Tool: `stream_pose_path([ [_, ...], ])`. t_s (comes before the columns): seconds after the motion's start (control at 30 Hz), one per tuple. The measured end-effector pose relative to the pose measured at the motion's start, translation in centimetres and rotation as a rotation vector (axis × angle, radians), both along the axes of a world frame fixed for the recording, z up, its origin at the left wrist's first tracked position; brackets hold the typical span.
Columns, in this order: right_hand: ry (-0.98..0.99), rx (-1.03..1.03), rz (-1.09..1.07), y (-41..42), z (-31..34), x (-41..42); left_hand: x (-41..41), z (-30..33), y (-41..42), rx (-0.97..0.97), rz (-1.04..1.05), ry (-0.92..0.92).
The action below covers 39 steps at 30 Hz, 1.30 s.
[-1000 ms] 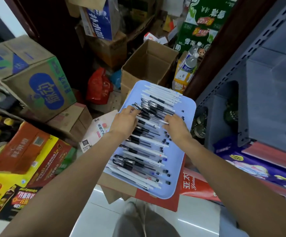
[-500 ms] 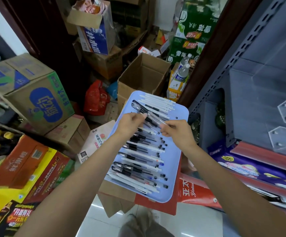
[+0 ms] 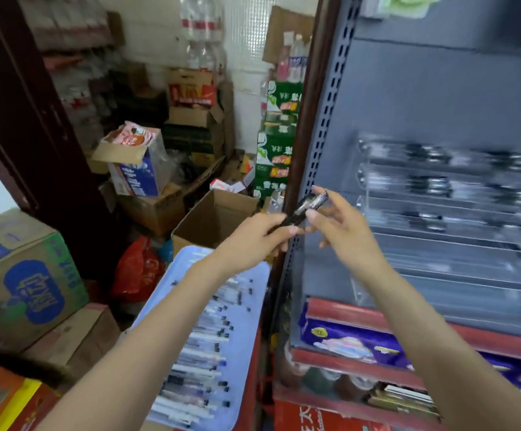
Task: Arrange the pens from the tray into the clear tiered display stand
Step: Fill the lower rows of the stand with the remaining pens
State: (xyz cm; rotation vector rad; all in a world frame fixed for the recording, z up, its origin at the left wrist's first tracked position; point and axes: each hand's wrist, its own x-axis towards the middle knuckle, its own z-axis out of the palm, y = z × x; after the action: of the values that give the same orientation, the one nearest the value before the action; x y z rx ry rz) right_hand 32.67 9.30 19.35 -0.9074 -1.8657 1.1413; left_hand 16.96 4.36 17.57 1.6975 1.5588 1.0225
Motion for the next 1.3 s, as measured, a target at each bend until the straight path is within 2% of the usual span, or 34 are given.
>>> stream_pose_path([
  [0.07, 0.103, 0.002, -0.011, 1.3, 1.2, 3.8, 3.8, 1.7, 1.6, 0.012, -0.061, 0.027],
  [0.13, 0.205, -0.028, -0.047, 2.6, 1.5, 8.0, 7.4, 3.0, 3.4, 0.063, -0.062, 0.133],
  [0.27, 0.346, -0.108, -0.152, 5.5, 1.7, 16.4, 13.9, 4.1, 7.2, 0.339, 0.109, 0.407],
  [0.33, 0.388, -0.111, -0.191, 7.0, 1.7, 20.3, 17.3, 4.6, 8.6, 0.443, 0.132, 0.462],
  [0.47, 0.427, -0.093, -0.179, 9.5, 1.8, 25.8, 23.6, 4.3, 11.6, 0.393, 0.036, 0.470],
  [0.6, 0.372, -0.079, -0.180, 11.6, 1.4, 29.7, 27.6, 3.9, 13.5, 0.320, 0.104, 0.442],
  [0.77, 0.012, 0.078, -0.370, 14.2, 0.7, 33.7, 28.8, 3.6, 16.0, 0.216, 0.206, 0.496],
  [0.93, -0.126, -0.098, -0.307, 16.1, -0.2, 35.0, 29.2, 3.2, 18.6, 0.078, 0.189, 0.526],
  [1.3, -0.124, -0.096, -0.234, 17.1, -1.5, 34.3, 30.1, 2.9, 21.0, -0.007, 0.138, 0.628],
])
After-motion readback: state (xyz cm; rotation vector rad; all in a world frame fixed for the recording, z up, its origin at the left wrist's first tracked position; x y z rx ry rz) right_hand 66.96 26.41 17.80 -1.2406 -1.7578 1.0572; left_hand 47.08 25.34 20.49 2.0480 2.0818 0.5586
